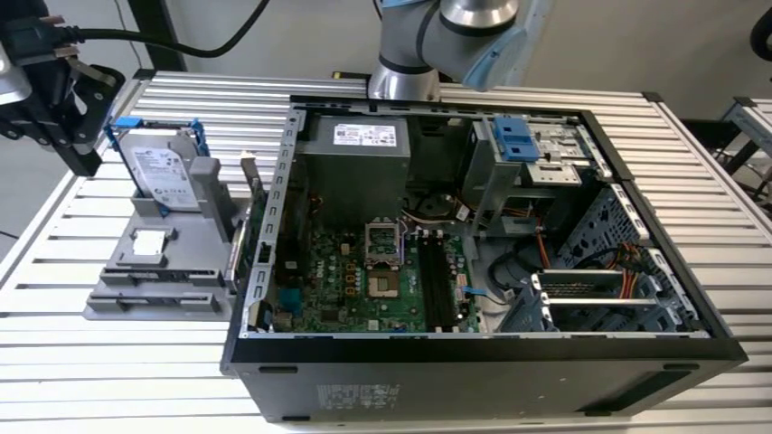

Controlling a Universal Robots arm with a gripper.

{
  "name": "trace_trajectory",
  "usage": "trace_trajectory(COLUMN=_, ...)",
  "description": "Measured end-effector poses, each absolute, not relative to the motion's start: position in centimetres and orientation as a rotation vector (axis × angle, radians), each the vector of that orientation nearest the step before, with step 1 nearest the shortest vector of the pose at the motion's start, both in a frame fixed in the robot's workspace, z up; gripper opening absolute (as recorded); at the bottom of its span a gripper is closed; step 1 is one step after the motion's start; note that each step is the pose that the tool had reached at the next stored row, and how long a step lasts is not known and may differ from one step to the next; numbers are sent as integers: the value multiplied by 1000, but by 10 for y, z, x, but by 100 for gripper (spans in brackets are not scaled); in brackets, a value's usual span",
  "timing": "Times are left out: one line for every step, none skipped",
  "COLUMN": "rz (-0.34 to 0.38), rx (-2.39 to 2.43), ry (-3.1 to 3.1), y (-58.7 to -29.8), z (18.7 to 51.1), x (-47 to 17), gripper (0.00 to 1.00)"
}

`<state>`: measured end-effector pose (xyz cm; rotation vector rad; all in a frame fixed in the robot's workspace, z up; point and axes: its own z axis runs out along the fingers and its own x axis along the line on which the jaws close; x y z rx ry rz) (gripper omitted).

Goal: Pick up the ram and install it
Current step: 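Reach for the ram, then pick up the ram and move it above insertion slot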

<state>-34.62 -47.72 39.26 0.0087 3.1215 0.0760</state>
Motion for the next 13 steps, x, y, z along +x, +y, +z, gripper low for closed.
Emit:
trace_trajectory(rz=76, rx=1, ry=3122, y=-477, z=393, x=-346, gripper=0)
trace_trajectory(rz=75, rx=-10, ry=3122, y=-477, z=393, x=-346, gripper=0)
trace_trajectory(rz=75, rx=-22, ry=3122, y=-477, z=393, x=-346, gripper=0)
trace_trajectory(rz=75, rx=-33, ry=3122, y=-477, z=393, x=-346, gripper=0)
trace_trajectory(rz=75, rx=-42, ry=3122, y=-477, z=393, x=-346, gripper=0)
trace_trajectory(rz=75, rx=-51, ry=3122, y=-477, z=393, x=-346, gripper=0)
trace_trajectory(rz=76, rx=-61, ry=3122, y=-477, z=393, x=-346, gripper=0)
trace_trajectory(rz=76, rx=-73, ry=3122, y=-477, z=393, x=-346, gripper=0)
trace_trajectory(rz=76, rx=-86, ry=3122, y=-477, z=394, x=-346, gripper=0)
trace_trajectory(rz=76, rx=-101, ry=3121, y=-477, z=394, x=-346, gripper=0)
trace_trajectory(rz=76, rx=-117, ry=3121, y=-477, z=394, x=-346, gripper=0)
trace_trajectory(rz=76, rx=-134, ry=3121, y=-477, z=394, x=-346, gripper=0)
trace_trajectory(rz=76, rx=-152, ry=3120, y=-477, z=394, x=-346, gripper=0)
